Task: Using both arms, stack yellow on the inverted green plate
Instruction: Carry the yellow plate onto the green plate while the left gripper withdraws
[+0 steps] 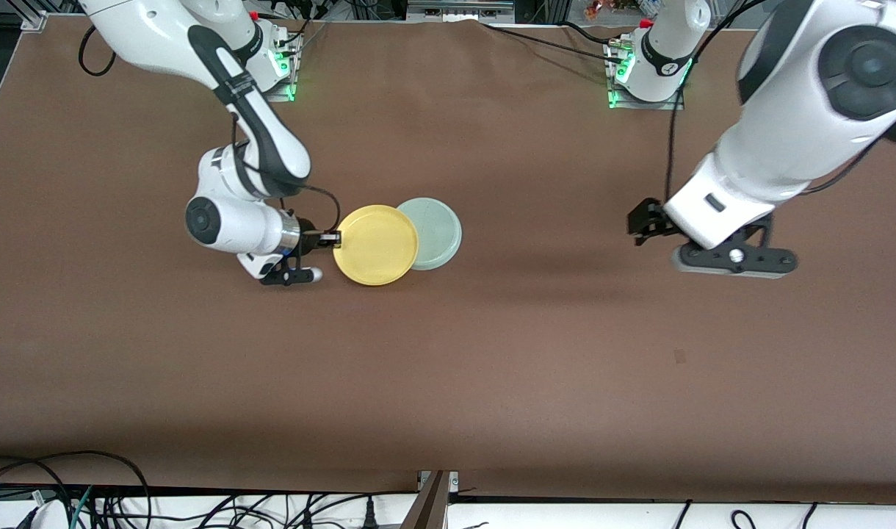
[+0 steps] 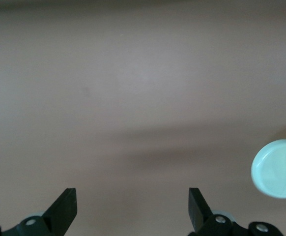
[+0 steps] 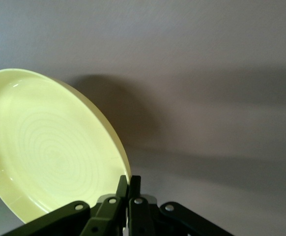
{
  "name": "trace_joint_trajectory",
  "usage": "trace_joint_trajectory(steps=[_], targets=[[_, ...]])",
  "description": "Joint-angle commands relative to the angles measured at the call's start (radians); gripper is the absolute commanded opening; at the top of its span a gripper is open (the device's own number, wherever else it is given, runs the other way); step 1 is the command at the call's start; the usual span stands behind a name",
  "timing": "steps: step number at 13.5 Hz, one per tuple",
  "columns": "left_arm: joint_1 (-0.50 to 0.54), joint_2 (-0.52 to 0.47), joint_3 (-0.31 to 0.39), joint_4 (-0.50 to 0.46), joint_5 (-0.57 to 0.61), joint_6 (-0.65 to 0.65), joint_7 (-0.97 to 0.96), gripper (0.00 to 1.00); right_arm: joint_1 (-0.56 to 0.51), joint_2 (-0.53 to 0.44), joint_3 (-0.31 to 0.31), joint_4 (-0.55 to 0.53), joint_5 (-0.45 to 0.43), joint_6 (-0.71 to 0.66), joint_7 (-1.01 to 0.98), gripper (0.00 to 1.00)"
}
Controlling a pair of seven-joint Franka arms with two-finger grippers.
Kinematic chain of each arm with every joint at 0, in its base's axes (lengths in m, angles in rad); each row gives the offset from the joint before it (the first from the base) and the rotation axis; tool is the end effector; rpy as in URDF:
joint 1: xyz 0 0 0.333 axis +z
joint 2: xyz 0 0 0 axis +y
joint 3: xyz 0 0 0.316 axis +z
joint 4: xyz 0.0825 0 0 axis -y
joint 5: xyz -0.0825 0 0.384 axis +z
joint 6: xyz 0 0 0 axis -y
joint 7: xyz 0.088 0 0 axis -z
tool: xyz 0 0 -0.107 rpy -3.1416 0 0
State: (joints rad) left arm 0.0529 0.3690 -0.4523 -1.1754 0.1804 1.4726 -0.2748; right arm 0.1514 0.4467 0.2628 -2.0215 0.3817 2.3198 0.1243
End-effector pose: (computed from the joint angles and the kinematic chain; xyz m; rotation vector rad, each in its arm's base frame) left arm 0.6225 -0.1759 0.5950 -3.1057 0.1344 0.0459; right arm 0.5373 0.2412 0.2250 -2.8000 0.0137 0.3382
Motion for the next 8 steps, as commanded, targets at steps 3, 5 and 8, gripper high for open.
trace_joint_trajectory(steps=[3,5,8], targets=[[0.088,-0.117,-0.014,-0.021,-0.030,-0.148,0.111,1.00,0.031,-0.062,0.095,-0.103,0.011,0.127,0.176,0.00],[0.122,-0.166,0.004,-0.026,-0.091,-0.182,0.156,1.00,0.063,-0.060,0.095,-0.143,0.011,0.180,0.190,0.00],[0.102,-0.268,0.160,-0.096,-0.157,-0.192,0.230,1.00,0.091,-0.057,0.095,-0.197,0.011,0.263,0.192,0.00]])
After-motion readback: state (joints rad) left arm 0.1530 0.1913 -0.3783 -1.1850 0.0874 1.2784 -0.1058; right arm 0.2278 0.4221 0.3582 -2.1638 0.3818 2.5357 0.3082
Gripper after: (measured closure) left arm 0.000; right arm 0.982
